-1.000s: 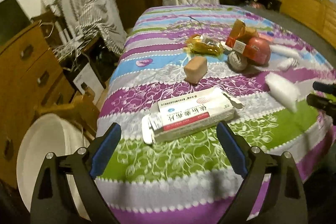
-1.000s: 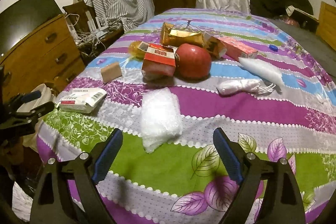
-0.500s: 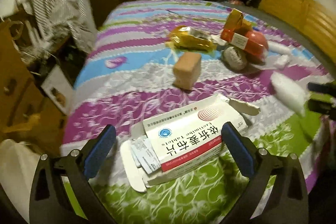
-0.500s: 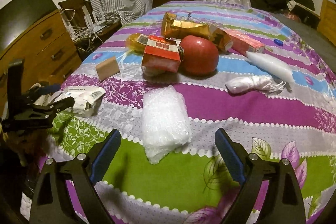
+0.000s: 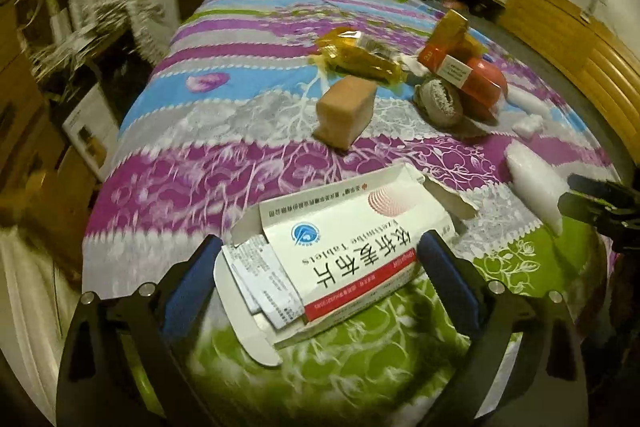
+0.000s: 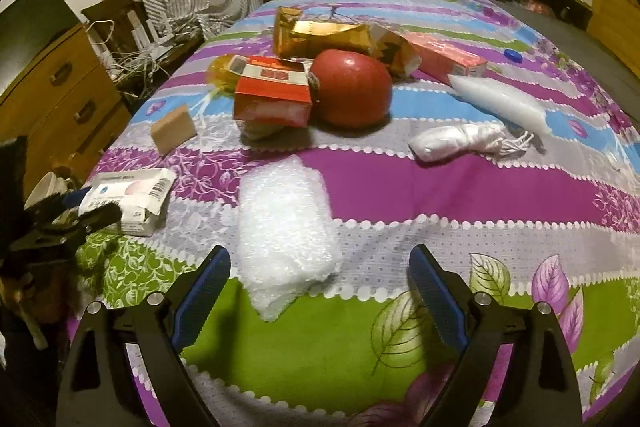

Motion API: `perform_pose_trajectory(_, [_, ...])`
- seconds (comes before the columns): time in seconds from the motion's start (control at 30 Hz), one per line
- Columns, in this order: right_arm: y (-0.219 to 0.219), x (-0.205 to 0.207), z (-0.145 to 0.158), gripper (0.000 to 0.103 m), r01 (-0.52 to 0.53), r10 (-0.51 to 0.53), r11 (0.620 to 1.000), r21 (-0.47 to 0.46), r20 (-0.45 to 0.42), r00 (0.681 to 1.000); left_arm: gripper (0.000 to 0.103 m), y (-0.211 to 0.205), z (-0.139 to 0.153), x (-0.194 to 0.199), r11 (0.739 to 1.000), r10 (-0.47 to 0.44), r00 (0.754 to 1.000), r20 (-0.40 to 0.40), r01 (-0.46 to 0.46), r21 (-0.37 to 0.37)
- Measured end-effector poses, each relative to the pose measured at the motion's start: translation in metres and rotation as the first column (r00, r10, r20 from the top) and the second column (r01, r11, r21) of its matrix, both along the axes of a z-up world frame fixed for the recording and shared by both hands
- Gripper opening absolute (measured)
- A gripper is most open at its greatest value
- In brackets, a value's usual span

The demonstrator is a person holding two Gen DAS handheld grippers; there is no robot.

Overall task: Collect trash
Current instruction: 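Grasp the medicine box with the left tool while the right tool grasps bubble wrap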

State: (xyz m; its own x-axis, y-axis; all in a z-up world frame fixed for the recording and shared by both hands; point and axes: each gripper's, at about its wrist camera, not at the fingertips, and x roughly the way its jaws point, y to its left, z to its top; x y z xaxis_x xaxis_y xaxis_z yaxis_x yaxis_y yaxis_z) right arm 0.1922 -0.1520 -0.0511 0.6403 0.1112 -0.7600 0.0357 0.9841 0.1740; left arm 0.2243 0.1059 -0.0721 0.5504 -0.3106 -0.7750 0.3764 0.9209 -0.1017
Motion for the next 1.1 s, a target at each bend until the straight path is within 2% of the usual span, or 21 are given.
perform_pose_trajectory(0.07, [-0.001,-0.001,0.001,0.091,0.009,-0.009,1.0,-0.006,-0.003,1.0,0.095,-0.002,-0.001,-0.013,0.997,0.073,0.997,0.004,-0.073,0.007])
perform_pose_trajectory(0.17, [0.0,-0.002,-0.001,0.091,0.016,-0.016,1.0,-0.021,-0.014,1.0,0.096,-0.015,-0.003,-0.037,0.987,0.149,0.989,0.027,-0.15,0.061])
perform_pose_trajectory(0.27, [0.002,-0.003,-0.002,0.091,0.019,-0.019,1.0,-0.02,-0.017,1.0,0.097,-0.024,-0.002,-0.057,0.985,0.154,0.986,0.065,-0.158,0.066])
perform_pose_trajectory(0.33, [0.004,-0.004,-0.002,0.091,0.016,-0.016,1.0,-0.011,-0.011,1.0,0.097,-0.022,0.002,-0.064,0.987,0.147,0.986,0.076,-0.151,0.053])
perform_pose_trajectory(0.47, [0.008,-0.006,0.001,0.091,-0.008,0.008,1.0,-0.012,0.01,1.0,0.097,0.001,0.013,-0.073,0.975,0.22,0.97,0.104,-0.221,0.0])
perform_pose_trajectory(0.57, [0.006,-0.008,0.004,0.091,-0.013,0.013,1.0,0.001,0.03,0.999,0.097,0.016,0.02,-0.079,0.972,0.235,0.964,0.129,-0.232,-0.04])
perform_pose_trajectory(0.7, [0.001,-0.013,0.006,0.091,-0.018,0.016,0.999,0.031,0.062,0.998,0.097,0.032,0.027,-0.076,0.98,0.199,0.963,0.184,-0.199,-0.019])
perform_pose_trajectory(0.8, [-0.001,-0.017,0.009,0.091,-0.049,0.043,0.997,0.059,0.086,0.995,0.097,0.04,0.032,-0.067,0.985,0.167,0.967,0.193,-0.17,0.0])
perform_pose_trajectory(0.87, [-0.001,-0.018,0.01,0.091,-0.071,0.064,0.995,0.068,0.097,0.993,0.097,0.037,0.036,-0.057,0.995,0.098,0.978,0.184,-0.099,-0.001])
perform_pose_trajectory(0.97, [-0.001,-0.014,0.007,0.091,-0.109,0.101,0.991,0.077,0.098,0.99,0.097,0.019,0.042,-0.05,1.0,-0.001,0.975,0.221,-0.003,0.018])
perform_pose_trajectory(1.03, [0.0,-0.008,0.004,0.091,-0.127,0.119,0.989,0.082,0.094,0.988,0.097,-0.001,0.041,-0.042,0.991,-0.121,0.964,0.238,0.104,0.083])
perform_pose_trajectory(1.1, [0.002,-0.002,0.0,0.091,-0.146,0.14,0.986,0.081,0.076,0.987,0.097,-0.015,0.035,-0.032,0.973,-0.207,0.953,0.223,0.177,0.149])
